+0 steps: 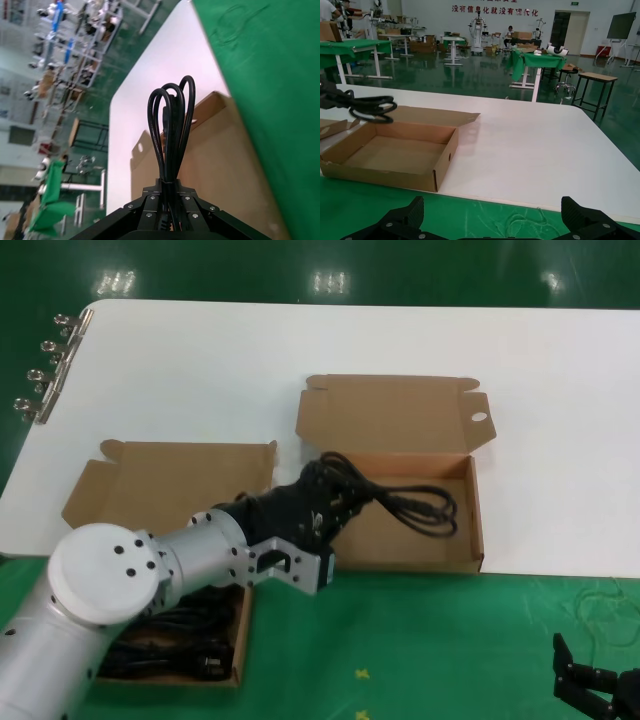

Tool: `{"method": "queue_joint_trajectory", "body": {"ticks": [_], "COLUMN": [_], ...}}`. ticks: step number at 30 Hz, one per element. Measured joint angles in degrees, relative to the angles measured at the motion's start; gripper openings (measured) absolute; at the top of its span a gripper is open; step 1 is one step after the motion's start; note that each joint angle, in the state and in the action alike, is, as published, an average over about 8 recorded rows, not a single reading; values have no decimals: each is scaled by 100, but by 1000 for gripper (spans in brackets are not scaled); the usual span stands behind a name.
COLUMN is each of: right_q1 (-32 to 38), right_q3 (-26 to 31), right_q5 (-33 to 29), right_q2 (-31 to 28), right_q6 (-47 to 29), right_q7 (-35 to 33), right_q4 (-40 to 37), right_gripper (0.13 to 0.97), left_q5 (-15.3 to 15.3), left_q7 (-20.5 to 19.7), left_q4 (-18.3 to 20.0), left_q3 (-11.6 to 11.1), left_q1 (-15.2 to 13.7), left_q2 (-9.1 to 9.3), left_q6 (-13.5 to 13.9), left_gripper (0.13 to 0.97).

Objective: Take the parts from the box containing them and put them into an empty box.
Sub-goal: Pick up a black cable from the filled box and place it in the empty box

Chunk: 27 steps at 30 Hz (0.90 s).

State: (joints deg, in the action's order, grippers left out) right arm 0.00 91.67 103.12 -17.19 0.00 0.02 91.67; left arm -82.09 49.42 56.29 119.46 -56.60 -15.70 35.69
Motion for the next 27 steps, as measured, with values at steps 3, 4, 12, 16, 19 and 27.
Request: {"method": "queue_joint_trajectory", "body": {"ticks": [3, 4, 12, 16, 19, 27], "right_q1": [0, 0, 0, 0, 0, 0], "right_q3": [0, 0, 0, 0, 0, 0], "right_q5": [0, 0, 0, 0, 0, 0], "right_q2": [0, 0, 0, 0, 0, 0], "right_q6": [0, 0, 0, 0, 0, 0], "right_q7": [0, 0, 0, 0, 0, 0], "right_q4": [0, 0, 0, 0, 0, 0], "right_gripper": [966, 966, 966, 966, 966, 966], "left_q5": [-312, -420, -1120, -1309, -1373, -1537], "left_q7": [514, 690, 1798, 1877, 1719, 1907], "left_q4": [-384, -527, -1527, -1729, -1746, -1965], "left_q3": [-268, -368, -1062, -1224, -1241, -1336], "left_q1": [-32, -48, -212, -227, -187, -209], "left_q2": [156, 215, 620, 748, 799, 922], "left_q6": [-115, -154, -234, -151, -41, 288], "left_gripper": [191, 191, 191, 191, 191, 191]}}
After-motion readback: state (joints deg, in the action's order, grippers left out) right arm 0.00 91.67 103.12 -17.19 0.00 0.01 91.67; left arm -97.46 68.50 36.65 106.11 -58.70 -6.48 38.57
